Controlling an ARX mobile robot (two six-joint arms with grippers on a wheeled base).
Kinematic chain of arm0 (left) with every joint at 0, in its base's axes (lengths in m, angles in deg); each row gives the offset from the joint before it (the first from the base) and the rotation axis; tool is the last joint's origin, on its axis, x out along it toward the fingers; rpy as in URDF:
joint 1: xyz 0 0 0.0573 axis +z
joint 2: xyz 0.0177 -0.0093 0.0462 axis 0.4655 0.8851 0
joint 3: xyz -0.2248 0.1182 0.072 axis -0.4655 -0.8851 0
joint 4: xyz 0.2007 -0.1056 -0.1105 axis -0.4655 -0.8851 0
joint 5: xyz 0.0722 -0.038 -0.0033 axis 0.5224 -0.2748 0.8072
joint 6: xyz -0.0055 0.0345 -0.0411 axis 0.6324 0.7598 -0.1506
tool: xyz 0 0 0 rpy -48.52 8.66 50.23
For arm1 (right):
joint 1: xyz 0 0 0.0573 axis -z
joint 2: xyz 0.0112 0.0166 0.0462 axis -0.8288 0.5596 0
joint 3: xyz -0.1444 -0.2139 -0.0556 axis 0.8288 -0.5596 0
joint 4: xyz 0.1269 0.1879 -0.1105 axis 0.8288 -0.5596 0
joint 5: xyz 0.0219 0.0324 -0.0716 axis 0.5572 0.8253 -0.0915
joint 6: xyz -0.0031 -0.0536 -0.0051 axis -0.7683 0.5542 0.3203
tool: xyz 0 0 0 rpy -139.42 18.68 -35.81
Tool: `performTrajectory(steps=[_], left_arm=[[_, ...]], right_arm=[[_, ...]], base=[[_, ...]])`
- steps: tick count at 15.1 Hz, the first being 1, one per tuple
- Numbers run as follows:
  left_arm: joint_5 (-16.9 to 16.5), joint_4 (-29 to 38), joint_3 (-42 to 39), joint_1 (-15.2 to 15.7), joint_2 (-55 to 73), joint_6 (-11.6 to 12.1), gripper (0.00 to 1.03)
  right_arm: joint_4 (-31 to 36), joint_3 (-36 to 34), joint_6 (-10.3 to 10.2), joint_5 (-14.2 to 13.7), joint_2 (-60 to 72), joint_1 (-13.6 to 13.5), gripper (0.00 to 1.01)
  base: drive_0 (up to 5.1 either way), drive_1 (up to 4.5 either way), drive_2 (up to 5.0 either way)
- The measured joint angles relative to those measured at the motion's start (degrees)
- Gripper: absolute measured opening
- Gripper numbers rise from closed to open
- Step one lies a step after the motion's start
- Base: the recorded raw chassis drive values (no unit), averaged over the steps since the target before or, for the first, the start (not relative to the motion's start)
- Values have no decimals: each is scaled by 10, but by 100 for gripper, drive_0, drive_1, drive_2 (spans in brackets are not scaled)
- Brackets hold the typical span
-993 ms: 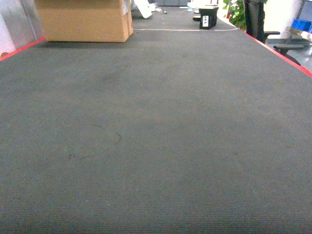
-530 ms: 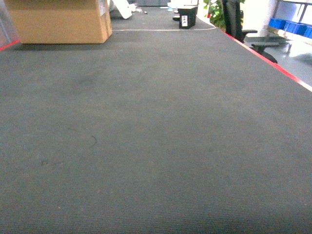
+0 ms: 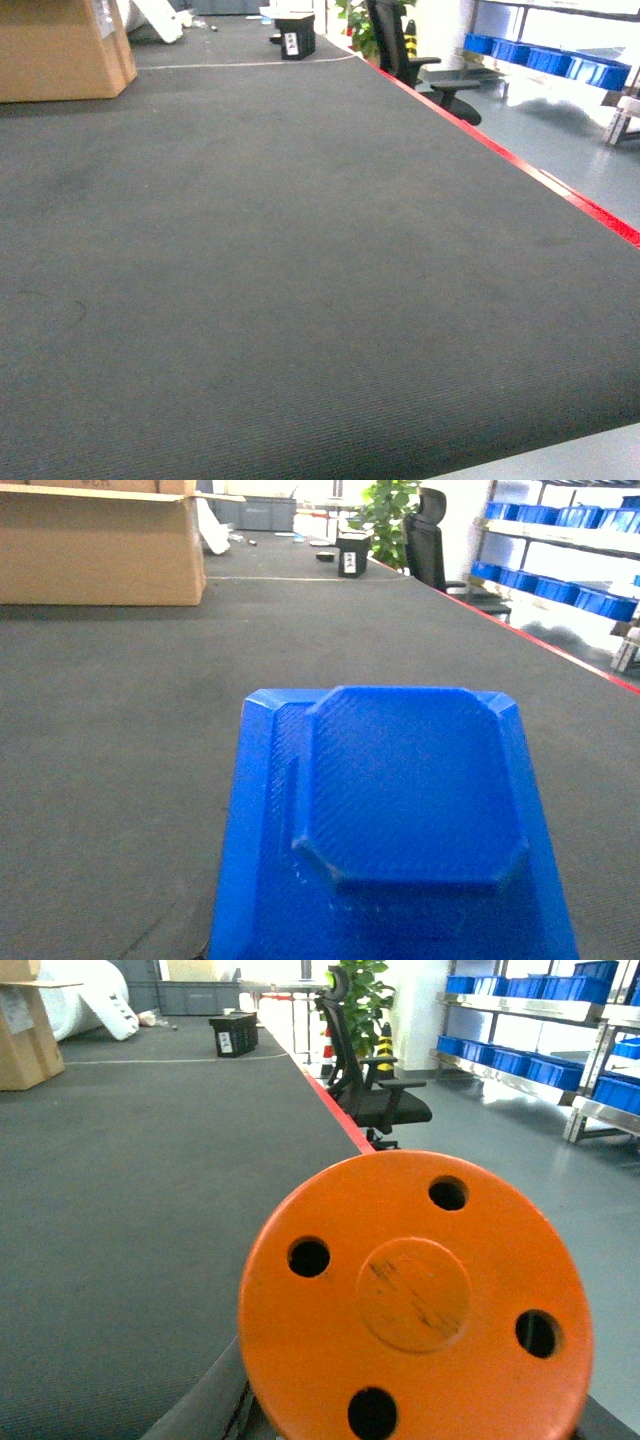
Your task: Sort blue parts and orange caps into right shelf containers
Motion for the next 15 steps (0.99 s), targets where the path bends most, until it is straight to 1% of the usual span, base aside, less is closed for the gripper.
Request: performTrajectory(steps=[15], left_arm=[[0,0,0,0,0,0,42]], right_arm=[[0,0,0,0,0,0,45]], base=[[-159,-159,-159]])
